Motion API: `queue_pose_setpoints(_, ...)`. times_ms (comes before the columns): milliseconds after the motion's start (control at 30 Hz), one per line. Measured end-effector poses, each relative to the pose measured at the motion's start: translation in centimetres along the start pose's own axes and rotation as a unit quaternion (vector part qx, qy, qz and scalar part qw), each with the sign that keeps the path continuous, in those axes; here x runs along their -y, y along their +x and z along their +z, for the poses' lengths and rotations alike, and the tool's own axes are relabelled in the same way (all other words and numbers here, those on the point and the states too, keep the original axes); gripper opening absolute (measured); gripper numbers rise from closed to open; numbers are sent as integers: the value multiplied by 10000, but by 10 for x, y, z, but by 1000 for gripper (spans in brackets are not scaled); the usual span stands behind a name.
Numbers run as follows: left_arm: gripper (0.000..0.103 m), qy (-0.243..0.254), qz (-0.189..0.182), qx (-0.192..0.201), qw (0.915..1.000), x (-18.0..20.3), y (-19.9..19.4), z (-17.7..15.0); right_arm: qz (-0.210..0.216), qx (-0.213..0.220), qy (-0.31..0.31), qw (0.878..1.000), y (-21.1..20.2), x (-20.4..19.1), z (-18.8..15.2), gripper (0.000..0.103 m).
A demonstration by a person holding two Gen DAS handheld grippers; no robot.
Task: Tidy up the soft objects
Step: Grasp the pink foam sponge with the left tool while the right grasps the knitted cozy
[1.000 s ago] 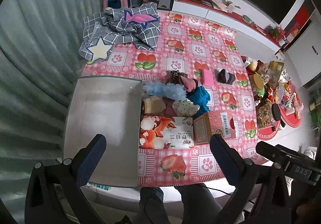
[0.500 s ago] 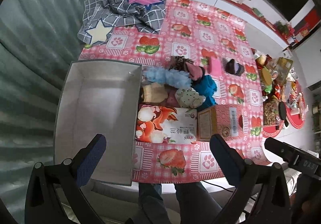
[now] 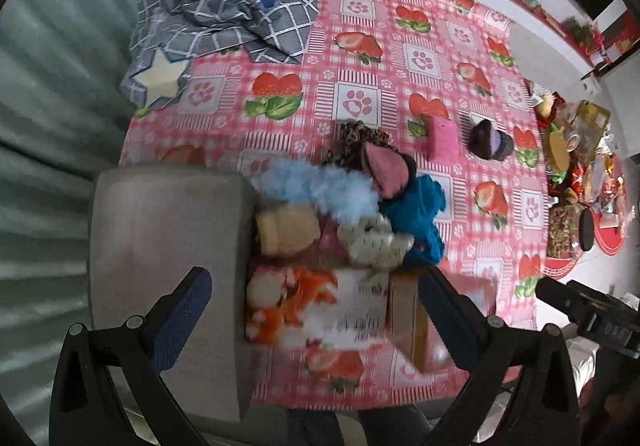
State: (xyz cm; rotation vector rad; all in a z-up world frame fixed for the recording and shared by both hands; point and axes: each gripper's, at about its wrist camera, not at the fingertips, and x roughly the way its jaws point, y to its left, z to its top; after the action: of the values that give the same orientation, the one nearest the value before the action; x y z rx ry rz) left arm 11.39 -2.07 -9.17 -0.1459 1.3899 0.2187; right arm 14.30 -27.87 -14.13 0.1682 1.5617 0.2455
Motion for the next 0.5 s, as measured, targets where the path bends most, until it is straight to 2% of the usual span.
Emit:
queue_pose_setpoints(133, 103, -6, 105, -169, 9998, 8, 26, 39, -8, -42, 24, 10000, 12, 16, 27, 103)
queue_pose_setpoints(300, 103, -68, 126, -442, 9989, 20, 53, 70, -21, -93, 112, 9999, 27, 34, 58, 103)
queue_pose_setpoints(500, 103, 434, 129, -497, 9977, 62, 68, 94, -146, 157, 48, 9998, 44, 43, 101, 103)
